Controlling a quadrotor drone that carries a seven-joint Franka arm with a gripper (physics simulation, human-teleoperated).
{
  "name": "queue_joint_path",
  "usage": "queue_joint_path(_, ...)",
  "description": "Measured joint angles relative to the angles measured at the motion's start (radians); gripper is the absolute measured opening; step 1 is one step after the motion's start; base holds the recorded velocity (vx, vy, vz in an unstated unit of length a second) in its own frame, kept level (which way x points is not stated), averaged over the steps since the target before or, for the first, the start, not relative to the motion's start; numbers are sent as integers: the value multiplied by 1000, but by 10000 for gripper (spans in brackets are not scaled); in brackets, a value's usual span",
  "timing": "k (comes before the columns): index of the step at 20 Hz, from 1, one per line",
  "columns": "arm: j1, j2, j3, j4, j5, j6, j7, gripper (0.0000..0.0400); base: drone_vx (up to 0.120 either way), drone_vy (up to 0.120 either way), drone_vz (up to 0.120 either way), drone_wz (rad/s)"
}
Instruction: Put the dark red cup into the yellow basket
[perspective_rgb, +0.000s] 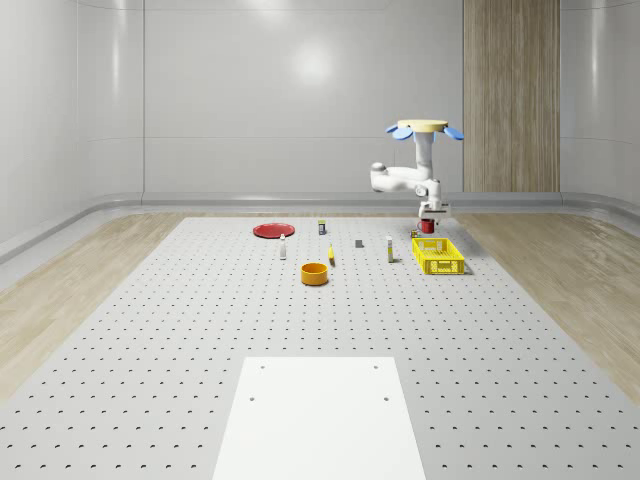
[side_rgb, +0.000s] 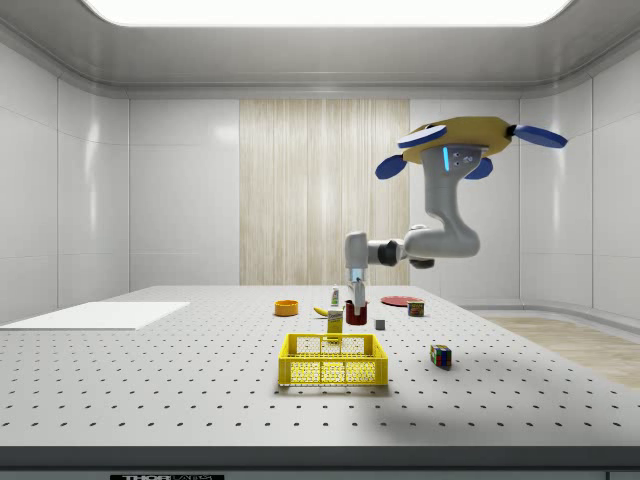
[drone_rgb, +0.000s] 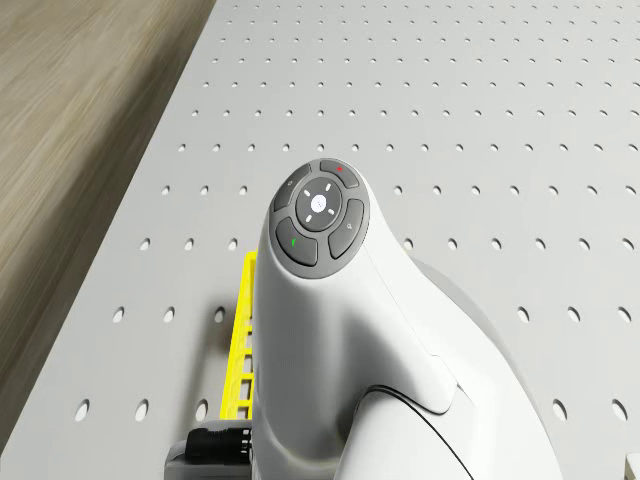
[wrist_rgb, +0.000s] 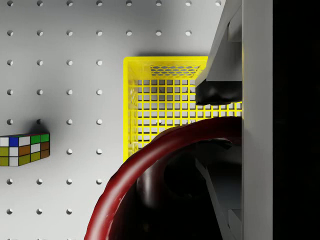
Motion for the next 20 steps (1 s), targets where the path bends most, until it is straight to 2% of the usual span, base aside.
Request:
queue_joint_path(2,0,-3,0,0,1,2,0,99,120,0,-80,0)
queue_joint_path(6,-1,-7,1,0,3,7,1,99,120,40,0,0)
queue_joint_path(10,-2,-12,2,0,5,11,1,99,120,0,-120,0)
queue_joint_path(13,-2,-15,2,0,6,14,2,99,120,67,0,0)
queue_joint_path(15,-3,-17,2,0,7,16,2,99,40,0,-40,0)
queue_joint_path(20,-3,-22,3,1,8,20,2,99,0,0,-120,0)
